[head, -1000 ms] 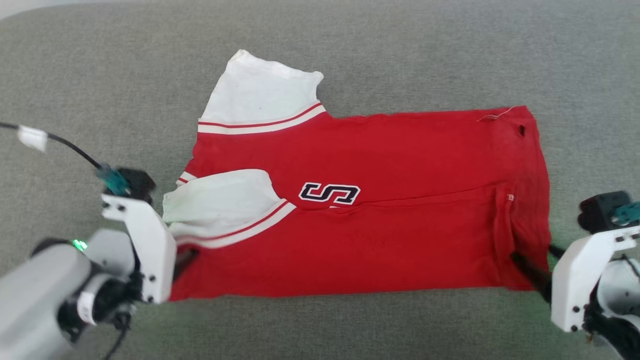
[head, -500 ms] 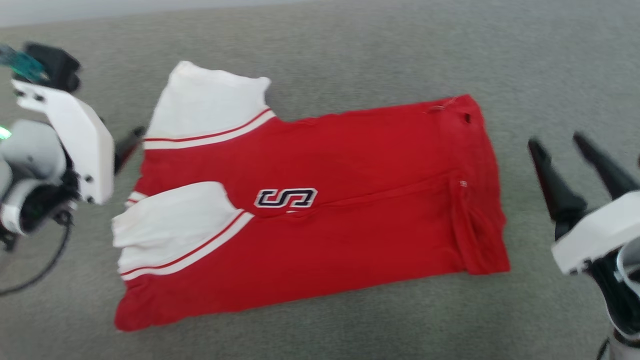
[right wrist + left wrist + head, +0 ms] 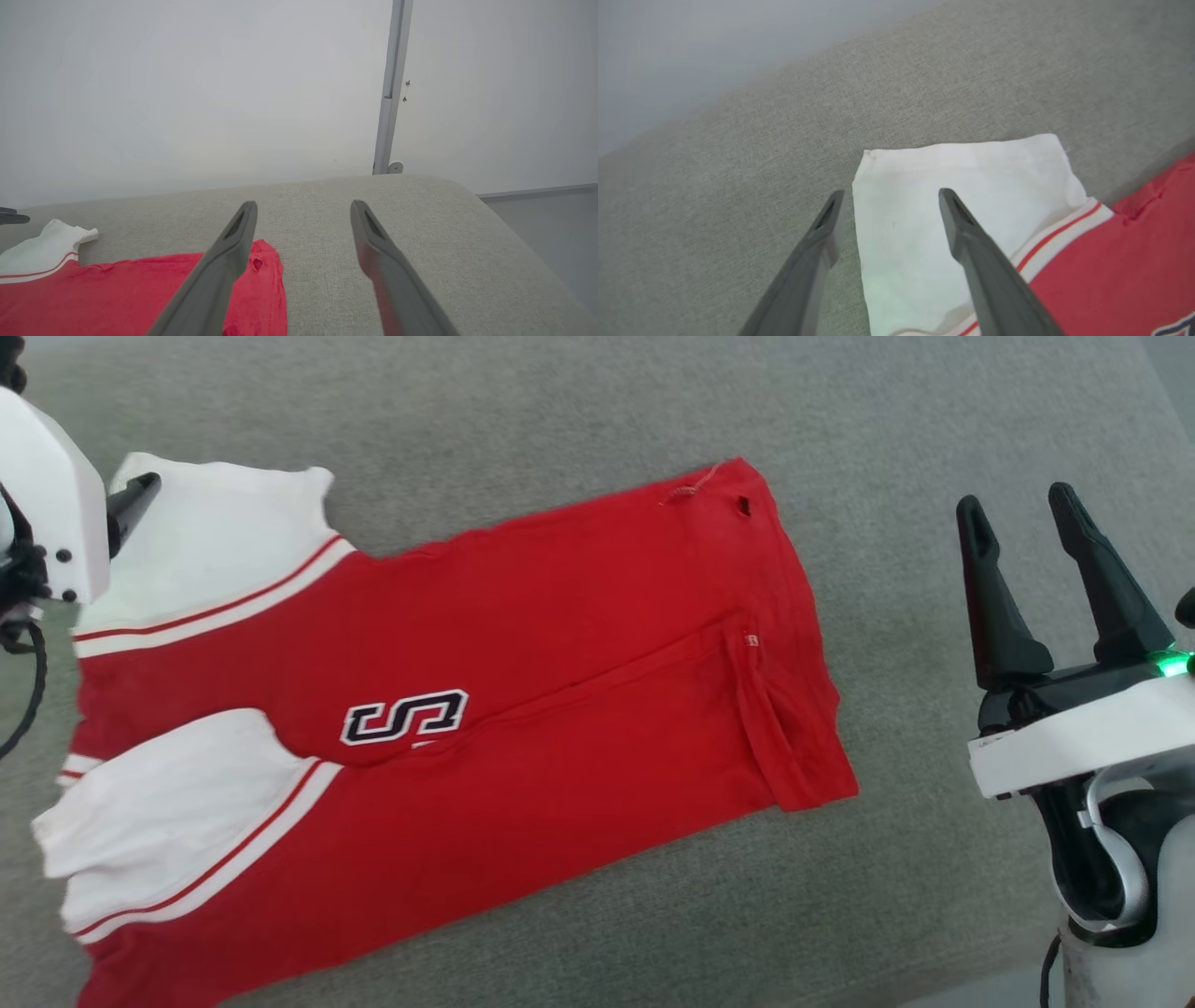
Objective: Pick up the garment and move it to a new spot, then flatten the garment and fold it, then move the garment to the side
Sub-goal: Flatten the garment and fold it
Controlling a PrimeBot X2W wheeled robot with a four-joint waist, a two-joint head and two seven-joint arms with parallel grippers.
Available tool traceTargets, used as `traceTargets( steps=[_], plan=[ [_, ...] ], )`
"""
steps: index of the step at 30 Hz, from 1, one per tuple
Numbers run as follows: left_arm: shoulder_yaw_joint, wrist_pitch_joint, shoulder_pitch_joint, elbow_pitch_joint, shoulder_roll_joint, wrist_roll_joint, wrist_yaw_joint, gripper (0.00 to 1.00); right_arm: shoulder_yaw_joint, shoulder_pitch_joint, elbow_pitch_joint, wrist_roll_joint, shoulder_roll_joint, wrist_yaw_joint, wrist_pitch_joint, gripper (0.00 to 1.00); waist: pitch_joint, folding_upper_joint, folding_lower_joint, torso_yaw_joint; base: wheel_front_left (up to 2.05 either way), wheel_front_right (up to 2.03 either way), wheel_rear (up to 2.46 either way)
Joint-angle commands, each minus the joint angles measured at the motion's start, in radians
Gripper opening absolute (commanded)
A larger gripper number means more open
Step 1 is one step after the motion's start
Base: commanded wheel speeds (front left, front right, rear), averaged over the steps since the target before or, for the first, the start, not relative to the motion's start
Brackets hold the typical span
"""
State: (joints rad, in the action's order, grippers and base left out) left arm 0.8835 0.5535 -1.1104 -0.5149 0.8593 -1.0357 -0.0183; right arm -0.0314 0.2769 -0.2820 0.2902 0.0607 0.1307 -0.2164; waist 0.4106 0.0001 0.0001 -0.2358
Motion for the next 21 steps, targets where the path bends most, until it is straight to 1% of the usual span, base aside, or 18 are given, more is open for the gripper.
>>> traceTargets(
  steps=[1, 4, 8, 12, 13, 14, 15, 17, 19, 20, 21],
  plan=[
    [0.007, 0.01, -0.024, -0.027, -0.006, 0.016, 0.009, 1.0, 0.004, 0.012, 0.005, 0.002, -0.005, 0.0, 0.007, 1.0, 0.027, -0.0001, -0.0001, -0.025, 0.0, 0.0, 0.0],
    [0.018, 0.03, -0.05, -0.097, -0.021, 0.028, 0.017, 1.0, 0.017, 0.023, 0.014, 0.008, -0.008, 0.0, 0.002, 1.0, 0.045, -0.0001, -0.0001, -0.039, 0.0, 0.0, 0.0],
    [0.029, 0.063, -0.077, -0.191, -0.041, 0.03, 0.004, 1.0, 0.034, 0.047, 0.038, 0.011, -0.008, 0.0, -0.019, 1.0, 0.067, -0.0001, -0.0001, -0.051, 0.0, 0.0, 0.0],
    [0.035, 0.118, -0.079, -0.272, -0.093, 0.003, -0.005, 1.0, 0.045, 0.093, 0.074, 0.016, -0.007, 0.0, -0.056, 1.0, 0.09, -0.0001, -0.0001, -0.05, 0.0, 0.0, 0.0],
    [0.044, 0.143, -0.077, -0.287, -0.106, 0.003, -0.004, 0.84, 0.048, 0.112, 0.086, 0.023, -0.007, 0.0, -0.069, 1.0, 0.096, -0.0001, -0.0001, -0.048, 0.0, 0.0, 0.0],
    [0.052, 0.163, -0.077, -0.302, -0.12, 0.002, -0.004, 0.3, 0.052, 0.132, 0.1, 0.027, -0.003, 0.0, -0.084, 1.0, 0.101, -0.0001, -0.0001, -0.044, 0.0, 0.0, 0.0],
    [0.052, 0.178, -0.078, -0.313, -0.137, -0.006, -0.006, 0.0, 0.06, 0.154, 0.119, 0.028, 0.005, 0.0, -0.105, 1.0, 0.104, -0.0001, -0.0001, -0.041, 0.0, 0.0, 0.0],
    [0.063, 0.199, -0.092, -0.326, -0.16, -0.001, -0.001, 0.0, 0.082, 0.207, 0.156, 0.047, 0.018, 0.0, -0.146, 1.0, 0.114, -0.0001, -0.0001, -0.032, 0.0, 0.0, 0.0],
    [0.058, 0.191, -0.112, -0.334, -0.178, -0.005, 0.007, 0.0, 0.114, 0.27, 0.205, 0.044, 0.052, 0.0, -0.191, 1.0, 0.124, -0.0001, -0.0001, -0.022, 0.0, 0.0, 0.0],
    [0.058, 0.191, -0.112, -0.334, -0.178, -0.005, 0.007, 0.0, 0.114, 0.27, 0.205, 0.044, 0.052, 0.0, -0.191, 1.0, 0.124, -0.0001, -0.0001, -0.022, 0.0, 0.0, 0.0],
    [0.058, 0.186, -0.121, -0.339, -0.186, -0.003, 0.012, 0.0, 0.127, 0.299, 0.23, 0.053, 0.056, 0.0, -0.213, 1.0, 0.128, -0.0001, -0.0001, -0.018, 0.0, 0.0, 0.0]
  ],
)
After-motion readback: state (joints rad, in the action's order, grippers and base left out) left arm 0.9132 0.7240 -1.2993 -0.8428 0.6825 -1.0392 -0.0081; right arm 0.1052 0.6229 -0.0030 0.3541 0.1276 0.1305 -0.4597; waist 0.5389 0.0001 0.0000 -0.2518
